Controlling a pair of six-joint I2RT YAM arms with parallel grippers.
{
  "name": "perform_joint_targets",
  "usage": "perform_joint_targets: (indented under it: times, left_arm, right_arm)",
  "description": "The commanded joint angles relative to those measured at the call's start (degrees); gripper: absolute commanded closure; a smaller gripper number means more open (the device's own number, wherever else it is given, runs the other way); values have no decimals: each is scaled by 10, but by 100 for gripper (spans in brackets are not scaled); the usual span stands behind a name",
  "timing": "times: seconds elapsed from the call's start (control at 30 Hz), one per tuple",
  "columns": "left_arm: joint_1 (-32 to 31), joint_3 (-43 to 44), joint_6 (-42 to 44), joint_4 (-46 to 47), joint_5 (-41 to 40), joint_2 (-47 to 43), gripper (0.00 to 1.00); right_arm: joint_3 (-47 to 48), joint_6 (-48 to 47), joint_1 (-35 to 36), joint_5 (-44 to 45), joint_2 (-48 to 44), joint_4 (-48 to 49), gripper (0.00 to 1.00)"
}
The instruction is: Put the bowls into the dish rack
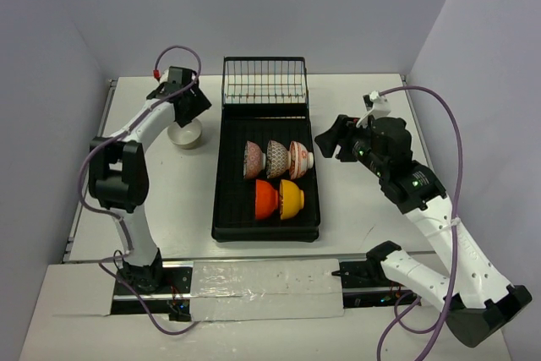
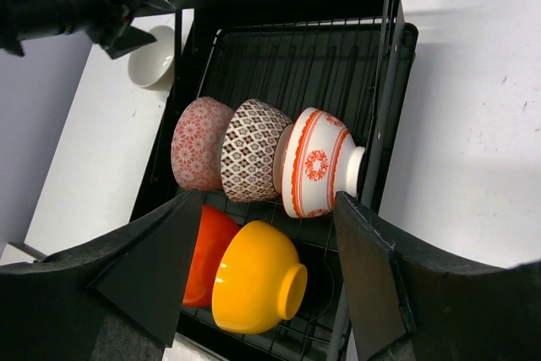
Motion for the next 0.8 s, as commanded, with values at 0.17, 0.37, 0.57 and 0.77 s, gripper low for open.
perform_joint_targets:
  times: [0.17,0.37,0.57,0.77]
  left_arm:
    - [6,104,6,2,41,80,28]
    - [6,93,5,-4,33,97,29]
    - [6,57,8,4,26,99,30]
    - [7,54,10,1,19,88,30]
  right_arm:
    - [-3,3,6,-9,16,26,29]
    - [-4,4,6,-8,18,27,29]
    - [-6,5,7,-3,18,27,29]
    - [-6,6,7,-1,21,27,29]
